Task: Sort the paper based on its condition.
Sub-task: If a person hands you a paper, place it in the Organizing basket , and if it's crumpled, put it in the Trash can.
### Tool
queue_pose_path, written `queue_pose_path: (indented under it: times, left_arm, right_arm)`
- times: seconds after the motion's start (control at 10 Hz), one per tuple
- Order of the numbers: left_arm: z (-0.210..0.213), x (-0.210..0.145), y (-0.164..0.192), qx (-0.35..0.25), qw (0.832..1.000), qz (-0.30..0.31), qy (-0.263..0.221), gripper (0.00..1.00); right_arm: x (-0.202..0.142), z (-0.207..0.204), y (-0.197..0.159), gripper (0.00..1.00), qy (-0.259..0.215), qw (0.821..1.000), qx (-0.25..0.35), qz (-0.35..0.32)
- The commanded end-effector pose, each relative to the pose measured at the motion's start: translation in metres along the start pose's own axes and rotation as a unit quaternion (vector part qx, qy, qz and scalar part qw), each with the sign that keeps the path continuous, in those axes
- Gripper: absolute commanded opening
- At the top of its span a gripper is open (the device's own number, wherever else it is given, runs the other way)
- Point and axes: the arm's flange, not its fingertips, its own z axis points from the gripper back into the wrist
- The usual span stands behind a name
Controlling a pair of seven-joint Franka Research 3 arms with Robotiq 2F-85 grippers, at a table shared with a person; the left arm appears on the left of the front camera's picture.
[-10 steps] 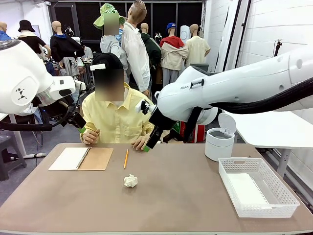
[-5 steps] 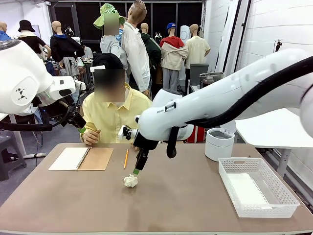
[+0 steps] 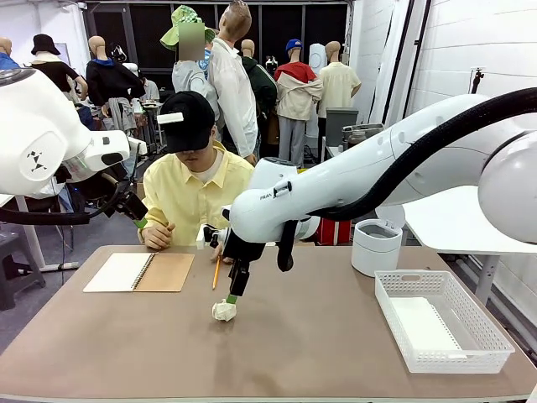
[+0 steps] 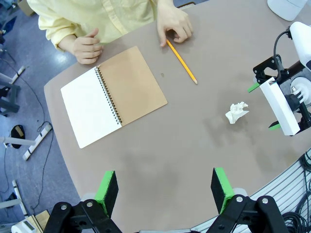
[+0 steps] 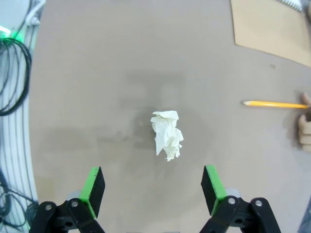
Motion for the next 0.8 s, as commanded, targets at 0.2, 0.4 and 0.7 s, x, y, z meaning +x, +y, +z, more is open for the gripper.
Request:
queue_pose_path:
  times: [0.2, 0.4, 0.7]
  left_arm:
    - [0.0, 0.0, 0.002, 0.002, 1.0, -0.001, 0.0, 1.0]
    - [0.0, 0.0, 0.002, 0.002, 1.0, -0.001, 0.0, 1.0]
    - [0.0, 0.0, 0.002, 0.002, 1.0, -0.001, 0.0, 1.0]
  right_arm:
    - [0.0, -0.002, 0.004, 1.0, -0.007, 1.0, -0.002, -0.004]
    - [0.004, -0.007, -0.006, 1.0, 0.004, 1.0, -0.004, -0.001]
    - [0.008, -0.026, -0.019, 1.0, 0.016, 1.0, -0.01, -0.008]
